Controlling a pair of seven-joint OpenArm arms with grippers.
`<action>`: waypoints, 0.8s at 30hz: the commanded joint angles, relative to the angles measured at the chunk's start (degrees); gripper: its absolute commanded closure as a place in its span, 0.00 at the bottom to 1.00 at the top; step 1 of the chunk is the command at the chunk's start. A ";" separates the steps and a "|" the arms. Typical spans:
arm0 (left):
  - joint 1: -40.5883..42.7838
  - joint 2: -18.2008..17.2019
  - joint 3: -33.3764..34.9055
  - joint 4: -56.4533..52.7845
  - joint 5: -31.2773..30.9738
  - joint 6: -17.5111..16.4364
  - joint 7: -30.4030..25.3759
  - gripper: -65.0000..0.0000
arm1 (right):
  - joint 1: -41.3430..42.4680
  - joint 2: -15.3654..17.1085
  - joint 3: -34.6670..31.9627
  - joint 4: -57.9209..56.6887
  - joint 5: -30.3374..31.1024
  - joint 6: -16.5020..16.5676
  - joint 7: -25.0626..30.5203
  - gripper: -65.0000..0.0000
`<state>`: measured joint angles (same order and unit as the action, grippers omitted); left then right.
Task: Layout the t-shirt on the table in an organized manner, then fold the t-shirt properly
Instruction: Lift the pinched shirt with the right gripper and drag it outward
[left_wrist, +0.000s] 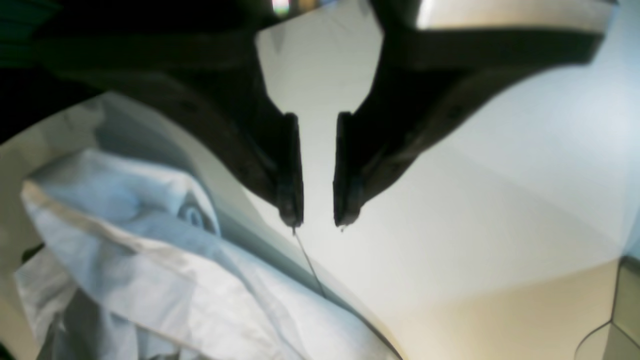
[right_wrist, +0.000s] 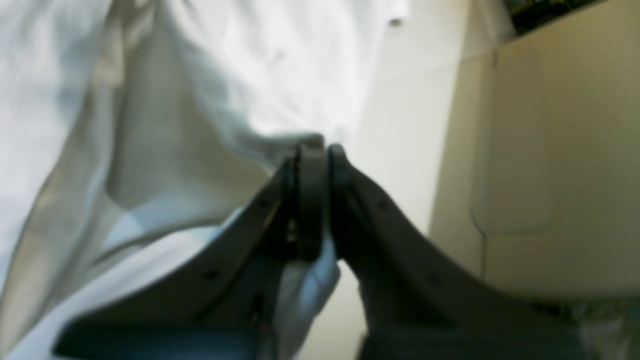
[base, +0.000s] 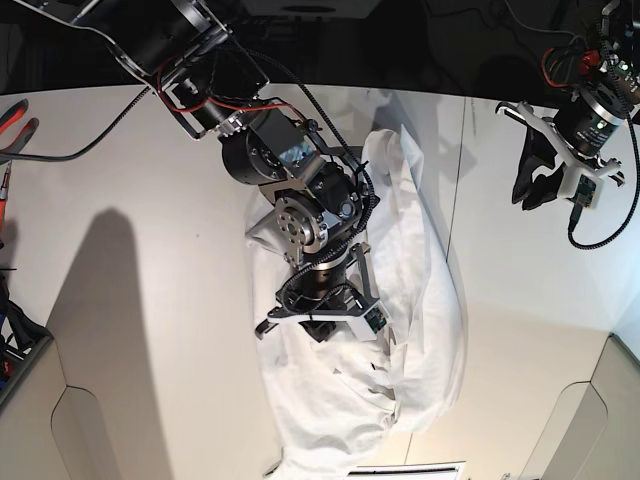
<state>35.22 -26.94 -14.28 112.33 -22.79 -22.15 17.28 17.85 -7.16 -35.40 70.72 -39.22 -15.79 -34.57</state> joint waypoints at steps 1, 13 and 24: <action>0.00 -0.70 -0.42 0.83 -0.57 0.04 -0.92 0.77 | 0.39 -0.48 0.98 3.76 -2.01 -0.79 0.50 1.00; 0.00 -1.40 -0.42 0.81 -0.57 0.02 -0.68 0.77 | -9.62 4.09 15.89 24.59 -0.90 0.28 -6.36 1.00; 0.00 -2.75 -0.42 0.81 -0.57 0.02 -0.50 0.77 | -18.36 10.67 30.64 24.59 7.45 6.95 -7.89 0.95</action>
<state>35.22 -28.88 -14.26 112.33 -22.83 -22.15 17.82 -1.43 3.22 -4.73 94.17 -30.68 -8.19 -43.81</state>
